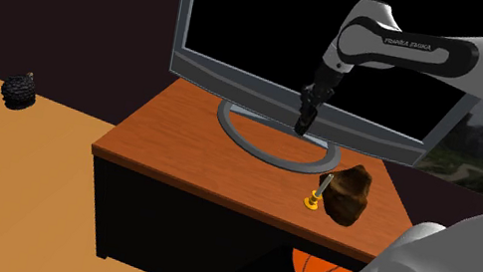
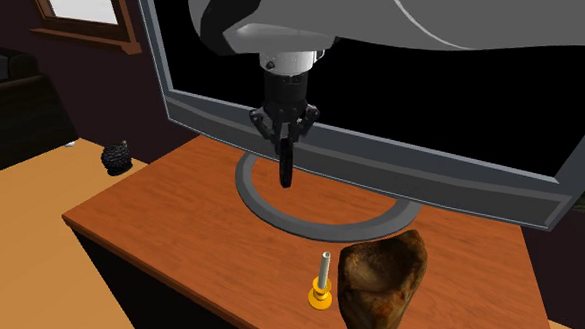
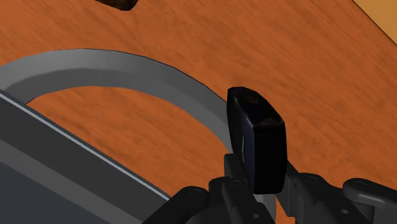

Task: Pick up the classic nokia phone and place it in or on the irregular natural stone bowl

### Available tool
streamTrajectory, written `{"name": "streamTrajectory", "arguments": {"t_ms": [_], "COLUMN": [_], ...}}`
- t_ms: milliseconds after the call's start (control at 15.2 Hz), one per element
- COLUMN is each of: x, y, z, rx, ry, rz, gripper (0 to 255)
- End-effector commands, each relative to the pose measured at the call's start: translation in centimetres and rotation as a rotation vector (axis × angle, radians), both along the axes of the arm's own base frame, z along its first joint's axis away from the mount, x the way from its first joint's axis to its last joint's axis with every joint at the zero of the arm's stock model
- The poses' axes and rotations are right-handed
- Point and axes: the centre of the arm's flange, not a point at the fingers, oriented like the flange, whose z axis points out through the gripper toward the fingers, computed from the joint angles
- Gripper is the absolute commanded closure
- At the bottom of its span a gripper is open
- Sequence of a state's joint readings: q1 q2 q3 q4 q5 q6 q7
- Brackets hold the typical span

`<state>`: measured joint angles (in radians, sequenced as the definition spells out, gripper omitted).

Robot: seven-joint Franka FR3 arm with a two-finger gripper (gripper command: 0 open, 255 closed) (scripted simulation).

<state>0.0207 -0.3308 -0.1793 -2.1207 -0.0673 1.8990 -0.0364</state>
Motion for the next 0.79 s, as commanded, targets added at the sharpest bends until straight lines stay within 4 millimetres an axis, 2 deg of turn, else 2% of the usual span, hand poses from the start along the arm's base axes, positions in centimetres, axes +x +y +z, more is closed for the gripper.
{"name": "streamTrajectory", "arguments": {"t_ms": [0,132,726], "x": [-0.1,-0.1,-10.0], "y": [0.0,0.0,-6.4], "z": [1.0,1.6,2.9], "rx": [0.000,0.000,0.000], "ry": [0.000,0.000,0.000], "rz": [0.000,0.000,0.000], "gripper": [255,255,255]}}
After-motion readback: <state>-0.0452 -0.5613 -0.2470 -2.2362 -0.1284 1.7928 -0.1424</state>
